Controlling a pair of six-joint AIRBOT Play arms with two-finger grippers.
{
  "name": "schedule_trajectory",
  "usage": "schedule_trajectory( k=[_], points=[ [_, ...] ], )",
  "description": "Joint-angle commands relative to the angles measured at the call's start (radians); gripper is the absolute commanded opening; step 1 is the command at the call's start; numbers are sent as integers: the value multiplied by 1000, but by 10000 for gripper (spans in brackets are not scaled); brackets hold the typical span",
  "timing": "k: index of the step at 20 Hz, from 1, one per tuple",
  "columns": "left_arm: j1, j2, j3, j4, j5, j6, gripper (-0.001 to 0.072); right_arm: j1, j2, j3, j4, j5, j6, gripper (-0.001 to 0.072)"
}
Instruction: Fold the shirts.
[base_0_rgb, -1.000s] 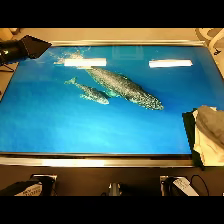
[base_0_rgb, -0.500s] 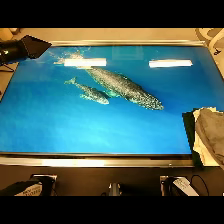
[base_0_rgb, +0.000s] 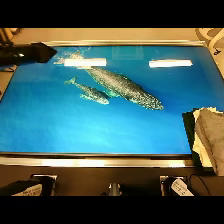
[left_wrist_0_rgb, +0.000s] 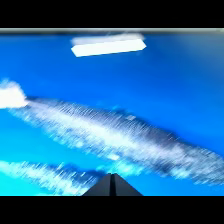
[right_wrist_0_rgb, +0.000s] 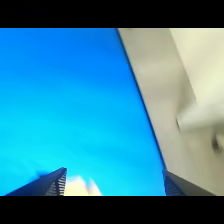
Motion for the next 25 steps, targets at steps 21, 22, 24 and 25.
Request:
schedule_trajectory(
  k=[21,22,24,25],
  points=[
    [-88,-80,-250,519,-362,-314,653,629,-312,43,-79,505,177,689],
    [-88,-80,-250,519,-362,-314,653,629,-312,43,-79,505,177,689],
    [-88,-80,-250,519,-362,-314,653,629,-312,43,-79,505,177,689],
    [-88,-80,-250,519,-362,-314,653,629,-312,43,-79,505,177,689]
  ],
)
